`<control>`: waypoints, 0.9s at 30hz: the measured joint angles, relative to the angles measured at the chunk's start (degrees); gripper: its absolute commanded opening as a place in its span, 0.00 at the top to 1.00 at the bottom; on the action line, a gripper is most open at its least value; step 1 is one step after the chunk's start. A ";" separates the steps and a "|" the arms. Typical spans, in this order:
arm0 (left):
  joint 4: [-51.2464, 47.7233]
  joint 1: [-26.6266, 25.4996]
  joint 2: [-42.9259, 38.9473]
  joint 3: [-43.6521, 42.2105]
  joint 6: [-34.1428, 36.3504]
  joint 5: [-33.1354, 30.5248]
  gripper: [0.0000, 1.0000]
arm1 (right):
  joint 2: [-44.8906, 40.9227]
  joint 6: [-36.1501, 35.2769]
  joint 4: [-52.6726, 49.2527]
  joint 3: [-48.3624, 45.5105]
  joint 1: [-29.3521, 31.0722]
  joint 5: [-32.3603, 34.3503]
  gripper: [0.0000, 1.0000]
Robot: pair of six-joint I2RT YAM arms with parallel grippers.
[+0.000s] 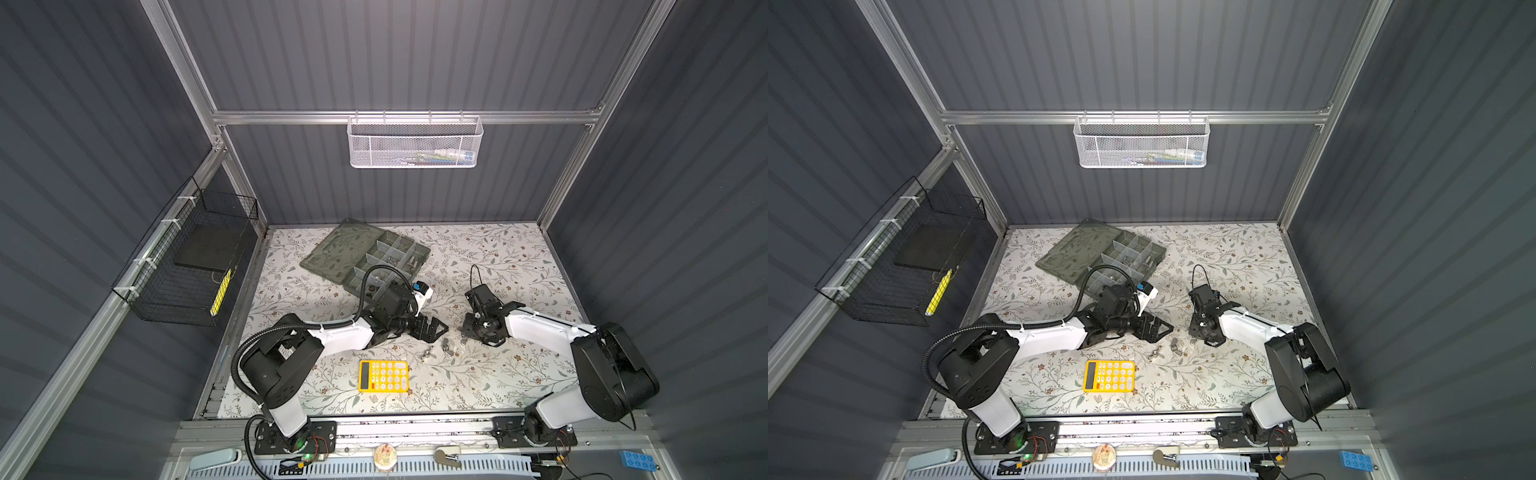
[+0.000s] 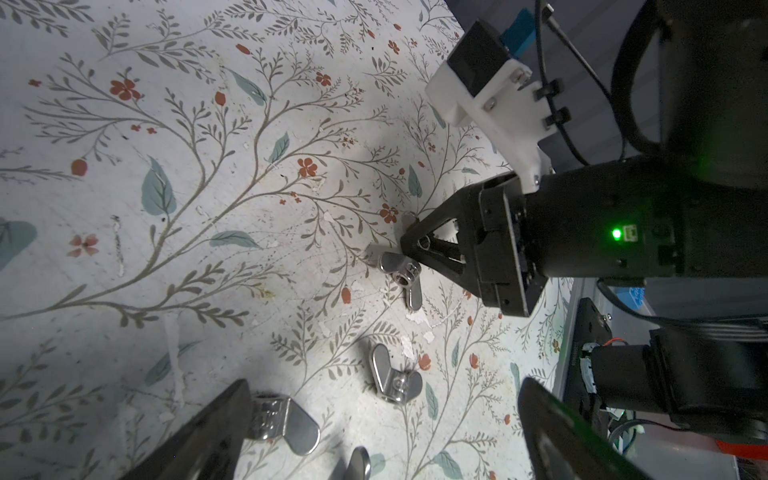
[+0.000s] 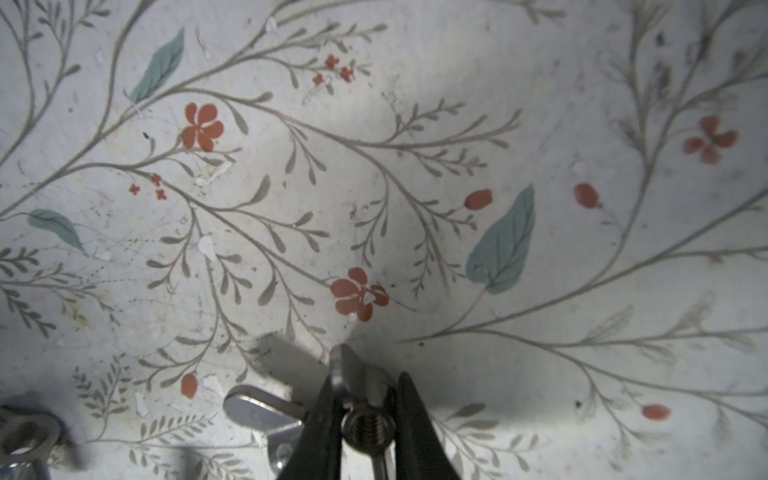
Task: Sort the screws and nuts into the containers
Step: 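Lift and carry the wing nut over the organizer with the right gripper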
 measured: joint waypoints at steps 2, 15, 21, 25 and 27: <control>-0.09 0.00 0.00 0.00 0.13 -0.15 0.00 | 0.00 0.07 -0.50 0.17 0.07 0.00 0.94; -0.42 0.02 -1.42 -0.09 0.22 -1.81 0.00 | 0.00 0.39 -1.29 0.55 0.52 -0.15 0.96; -0.48 0.00 -1.95 -0.44 0.44 -2.80 0.00 | -0.15 0.39 -1.57 1.51 0.74 -0.57 0.96; -0.50 0.00 -2.05 -0.57 0.66 -3.32 0.00 | -0.79 0.39 -1.73 2.36 0.74 -1.16 0.96; -0.59 0.00 -2.34 -0.66 0.81 -3.74 0.00 | -1.22 0.39 -1.79 3.06 0.74 -1.49 0.96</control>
